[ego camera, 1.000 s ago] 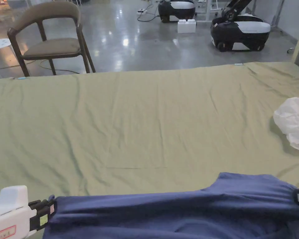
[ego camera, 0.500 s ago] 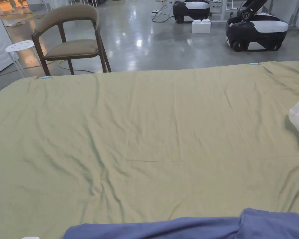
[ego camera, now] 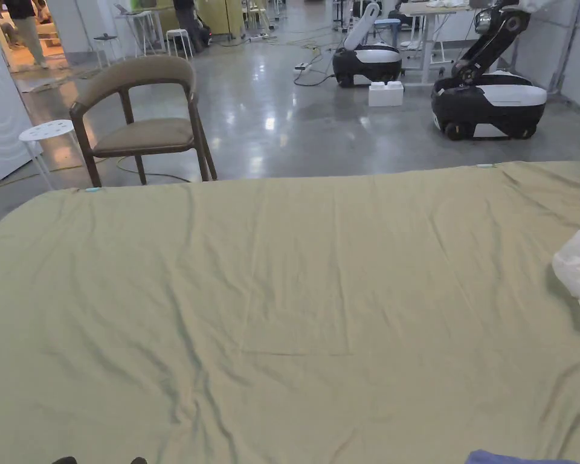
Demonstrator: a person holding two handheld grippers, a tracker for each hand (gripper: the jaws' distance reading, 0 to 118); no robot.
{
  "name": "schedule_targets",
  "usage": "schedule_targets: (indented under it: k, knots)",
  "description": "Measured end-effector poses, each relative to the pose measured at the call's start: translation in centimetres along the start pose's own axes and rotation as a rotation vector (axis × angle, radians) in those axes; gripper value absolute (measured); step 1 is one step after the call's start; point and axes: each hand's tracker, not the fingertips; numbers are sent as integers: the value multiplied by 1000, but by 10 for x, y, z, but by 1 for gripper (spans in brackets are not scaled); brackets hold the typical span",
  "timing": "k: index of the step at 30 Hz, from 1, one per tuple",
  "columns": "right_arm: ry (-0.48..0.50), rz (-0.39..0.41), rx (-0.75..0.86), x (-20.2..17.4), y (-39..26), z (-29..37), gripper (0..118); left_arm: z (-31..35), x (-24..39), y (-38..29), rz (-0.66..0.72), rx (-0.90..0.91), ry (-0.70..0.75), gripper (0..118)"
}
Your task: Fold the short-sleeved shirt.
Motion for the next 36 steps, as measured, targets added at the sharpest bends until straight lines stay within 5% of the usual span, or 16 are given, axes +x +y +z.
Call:
schedule_targets:
  k: [2,3,6,7,20,22,23,25,27,36]
  knots:
    - [45,-18,14,-11,5,2,64,12,11,5,-23,61,4,55]
    - [44,-24,29,-16,5,3,56,15,15,7,-31,61,-10,37]
    - [41,1,66,-21,-2,2,3,22,26,9,-58,70,2,5]
    - [11,35,75,-25,-2,2,3,25,27,9,-66,74,-9,0]
    - [-4,49,55,-31,-5,-1,0,18,-9,3,126,-14,-125,0]
    - [1,44,45,-28,-7,-1,0,7,-30,-5,266,-37,-124,9]
    - [-1,42,39,-27,-9,-1,0,-4,-47,-11,324,-97,-147,22]
    - [2,25,23,-24,-13,0,0,-28,-77,-30,441,-203,-182,65]
    - [15,-9,0,-19,-17,0,0,-53,-108,-57,572,-292,-177,83]
    - [8,-21,-60,-12,-31,4,0,-128,-169,-141,1020,-439,-299,83]
